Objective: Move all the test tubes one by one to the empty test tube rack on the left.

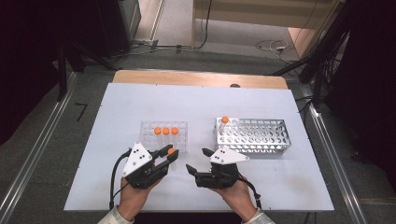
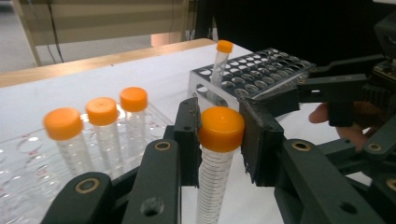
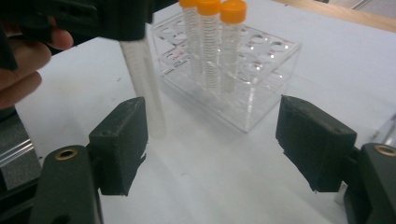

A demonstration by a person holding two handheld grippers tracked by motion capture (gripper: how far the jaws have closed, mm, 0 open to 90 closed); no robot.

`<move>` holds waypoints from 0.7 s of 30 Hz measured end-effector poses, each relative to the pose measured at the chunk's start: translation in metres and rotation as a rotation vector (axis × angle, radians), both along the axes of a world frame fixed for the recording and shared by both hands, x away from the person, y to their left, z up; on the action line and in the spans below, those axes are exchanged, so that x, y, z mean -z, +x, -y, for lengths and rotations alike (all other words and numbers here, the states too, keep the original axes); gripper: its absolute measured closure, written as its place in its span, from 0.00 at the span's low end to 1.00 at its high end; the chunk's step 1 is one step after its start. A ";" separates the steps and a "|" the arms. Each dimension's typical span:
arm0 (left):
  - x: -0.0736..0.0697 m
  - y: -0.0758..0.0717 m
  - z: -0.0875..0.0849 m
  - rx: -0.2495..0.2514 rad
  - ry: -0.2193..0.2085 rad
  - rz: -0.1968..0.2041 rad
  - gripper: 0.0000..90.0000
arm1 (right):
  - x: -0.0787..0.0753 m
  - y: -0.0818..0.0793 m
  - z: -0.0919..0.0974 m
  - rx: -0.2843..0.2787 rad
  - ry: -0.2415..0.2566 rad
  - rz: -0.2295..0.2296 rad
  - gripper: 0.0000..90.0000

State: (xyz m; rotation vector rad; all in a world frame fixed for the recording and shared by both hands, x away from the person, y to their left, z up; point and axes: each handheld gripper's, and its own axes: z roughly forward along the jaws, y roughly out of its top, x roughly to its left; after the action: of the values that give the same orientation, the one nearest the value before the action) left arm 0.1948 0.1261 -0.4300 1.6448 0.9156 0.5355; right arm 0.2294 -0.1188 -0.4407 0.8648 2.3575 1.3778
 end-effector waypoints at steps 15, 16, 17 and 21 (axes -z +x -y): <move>-0.008 0.002 -0.021 -0.060 -0.029 0.004 0.77 | 0.001 0.003 0.033 0.074 0.006 -0.007 0.26; -0.009 0.002 -0.022 -0.070 -0.025 0.006 0.77 | 0.001 0.003 0.034 0.078 0.004 -0.007 0.26; -0.010 0.003 -0.024 -0.075 -0.024 0.007 0.77 | 0.001 0.003 0.036 0.085 0.002 -0.008 0.26; -0.012 0.004 -0.030 -0.095 -0.033 0.007 0.77 | 0.002 0.004 0.042 0.101 0.003 -0.009 0.26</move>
State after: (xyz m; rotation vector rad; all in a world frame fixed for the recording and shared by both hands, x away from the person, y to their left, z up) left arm 0.1989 0.1559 -0.4179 1.5746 0.9958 0.5873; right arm 0.2334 -0.1607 -0.4425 0.9779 2.2850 1.3413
